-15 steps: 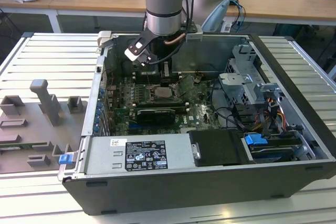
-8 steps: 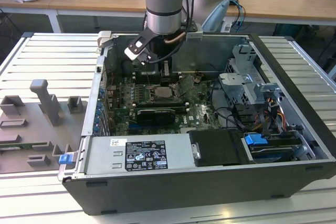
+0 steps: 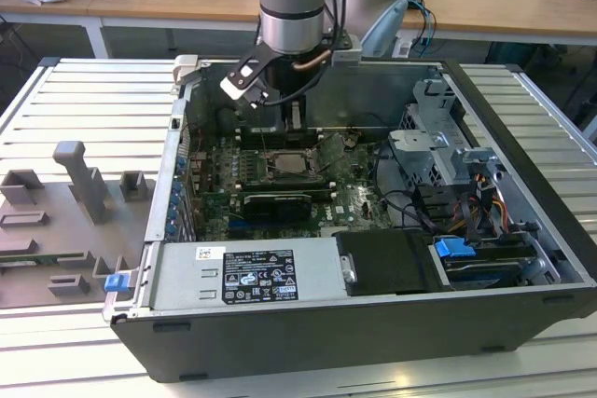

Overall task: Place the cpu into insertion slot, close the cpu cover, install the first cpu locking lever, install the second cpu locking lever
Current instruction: 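Close the cpu cover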

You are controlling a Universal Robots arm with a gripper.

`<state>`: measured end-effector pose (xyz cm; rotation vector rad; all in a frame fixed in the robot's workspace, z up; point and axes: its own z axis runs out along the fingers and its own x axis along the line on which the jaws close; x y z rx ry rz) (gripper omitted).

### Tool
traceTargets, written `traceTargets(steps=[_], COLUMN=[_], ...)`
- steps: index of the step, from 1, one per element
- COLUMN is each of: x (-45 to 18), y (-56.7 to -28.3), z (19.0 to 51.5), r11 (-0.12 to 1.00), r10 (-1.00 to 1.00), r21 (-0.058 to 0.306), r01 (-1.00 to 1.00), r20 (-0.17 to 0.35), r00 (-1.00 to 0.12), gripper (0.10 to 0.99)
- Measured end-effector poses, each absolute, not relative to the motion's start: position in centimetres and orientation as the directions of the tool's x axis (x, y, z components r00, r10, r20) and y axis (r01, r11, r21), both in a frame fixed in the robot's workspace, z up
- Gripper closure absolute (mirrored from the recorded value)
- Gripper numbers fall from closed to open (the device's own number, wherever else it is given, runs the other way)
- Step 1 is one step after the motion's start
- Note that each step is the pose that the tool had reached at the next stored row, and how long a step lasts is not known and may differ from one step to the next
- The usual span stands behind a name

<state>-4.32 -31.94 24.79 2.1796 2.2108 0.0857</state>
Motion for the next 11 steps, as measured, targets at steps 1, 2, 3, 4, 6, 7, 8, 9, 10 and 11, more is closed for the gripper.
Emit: traceTargets(steps=[1, 2, 3, 4, 6, 7, 8, 9, 10, 11], x=[-4.3, -4.3, -4.3, -4.3, -4.3, -4.1, -3.7, -3.5, -3.2, -3.0], y=[-31.9, -31.9, -31.9, -31.9, -31.9, -31.9, -32.0, -32.0, -32.0, -32.0], z=[25.0, 25.4, 26.1, 26.4, 26.8, 26.8, 26.8, 26.8, 26.8, 26.8], r11=[0.014, 0.014, 0.014, 0.014, 0.014, 0.014, 0.014, 0.014, 0.013, 0.013], r10=[1.000, 1.000, 1.000, 1.000, 1.000, 1.000, 1.000, 1.000, 1.000, 1.000], r21=[0.064, 0.064, 0.064, 0.063, 0.062, 0.059, 0.057, 0.056, 0.055, 0.055], r01=[0.998, 0.998, 0.998, 0.998, 0.998, 0.998, 0.998, 0.998, 0.998, 0.998], r20=[0.013, 0.013, 0.013, 0.013, 0.013, 0.014, 0.015, 0.015, 0.015, 0.015], r00=[-0.015, -0.015, -0.015, -0.015, -0.015, -0.015, -0.015, -0.015, -0.014, -0.014], gripper=[0.980, 0.980, 0.980, 0.980, 0.980, 0.980, 0.980, 0.980, 0.980, 0.980])
